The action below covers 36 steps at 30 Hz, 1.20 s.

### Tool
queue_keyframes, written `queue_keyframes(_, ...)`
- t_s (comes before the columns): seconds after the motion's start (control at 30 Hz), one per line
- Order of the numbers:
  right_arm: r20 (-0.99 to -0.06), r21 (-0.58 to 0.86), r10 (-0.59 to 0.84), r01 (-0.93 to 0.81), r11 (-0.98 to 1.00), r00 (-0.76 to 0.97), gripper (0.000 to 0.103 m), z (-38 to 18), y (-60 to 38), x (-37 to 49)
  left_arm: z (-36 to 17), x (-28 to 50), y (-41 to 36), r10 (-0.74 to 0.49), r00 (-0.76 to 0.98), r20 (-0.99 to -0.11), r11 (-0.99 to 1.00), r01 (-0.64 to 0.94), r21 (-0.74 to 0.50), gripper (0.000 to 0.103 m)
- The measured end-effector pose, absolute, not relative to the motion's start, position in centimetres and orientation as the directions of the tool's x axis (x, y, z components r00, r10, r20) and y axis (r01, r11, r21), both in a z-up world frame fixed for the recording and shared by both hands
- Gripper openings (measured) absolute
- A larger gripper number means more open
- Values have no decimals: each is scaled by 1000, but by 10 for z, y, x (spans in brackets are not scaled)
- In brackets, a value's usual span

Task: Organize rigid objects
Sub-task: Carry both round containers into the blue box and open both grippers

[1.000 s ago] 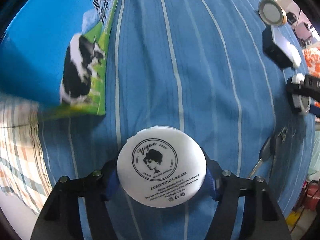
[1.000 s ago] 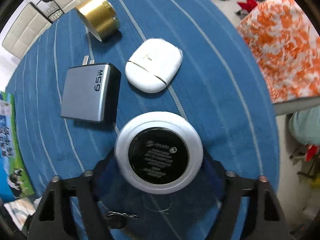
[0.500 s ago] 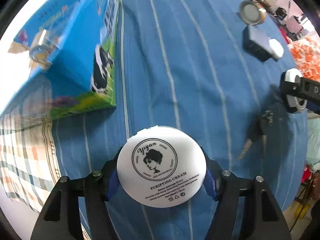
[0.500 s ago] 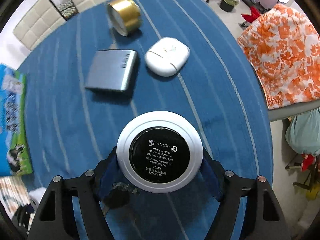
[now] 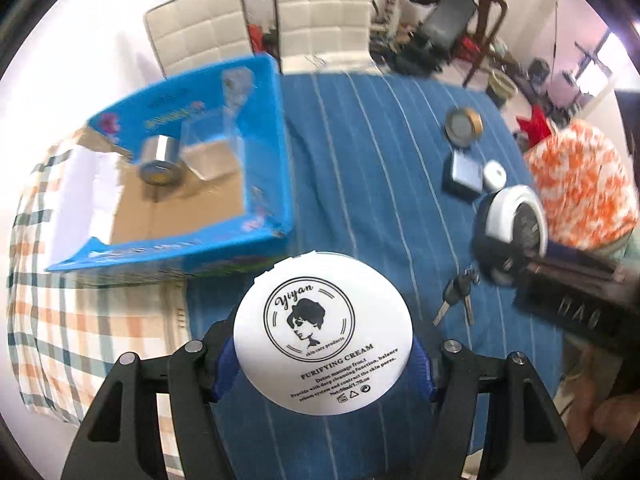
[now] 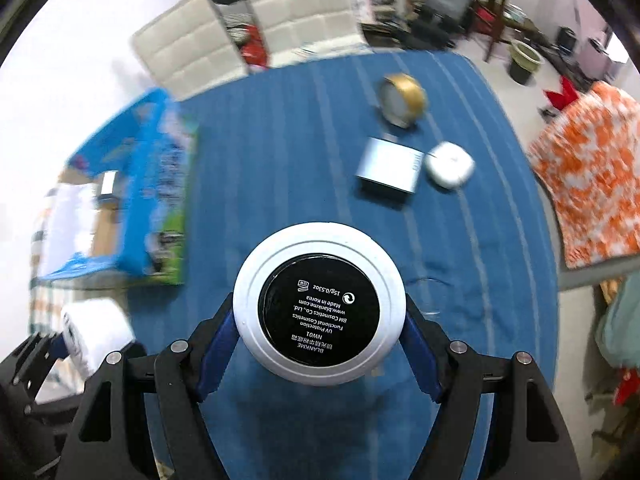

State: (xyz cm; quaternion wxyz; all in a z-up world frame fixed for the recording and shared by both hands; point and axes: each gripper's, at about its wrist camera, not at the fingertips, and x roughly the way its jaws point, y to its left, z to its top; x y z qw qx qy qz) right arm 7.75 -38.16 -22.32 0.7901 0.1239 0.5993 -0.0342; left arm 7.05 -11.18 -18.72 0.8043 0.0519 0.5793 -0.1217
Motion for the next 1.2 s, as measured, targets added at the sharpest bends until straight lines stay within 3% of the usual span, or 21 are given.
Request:
queue_keyframes(0.2, -924, 264, 219, 106, 959, 315, 77, -189, -310, 93, -153, 91, -47, -96, 338, -936, 977, 213, -23, 65)
queue_keyframes(0.43, -914, 284, 256, 46, 958, 315, 77, -185, -219, 143, -148, 141, 39, -31, 374, -927, 984, 176, 38, 65)
queue_keyframes(0.53, -930, 278, 254, 56, 959, 266, 77, -207, -182, 176, -171, 181, 68, 56, 350, -935, 976, 180, 126, 65)
queue_keyframes(0.73, -969, 214, 198, 103, 971, 147, 77, -271, -142, 224, -228, 248, 100, 112, 265, -958, 964, 203, 169, 65)
queue_keyframes(0.97, -996, 82, 77, 128, 988, 44, 77, -327, -120, 257, -287, 295, 98, 108, 165, -980, 957, 249, 148, 65)
queue_keyframes(1.2, -999, 52, 54, 159, 986, -3, 77, -351, -119, 268, -305, 314, 87, 48, 142, -989, 960, 267, 85, 65)
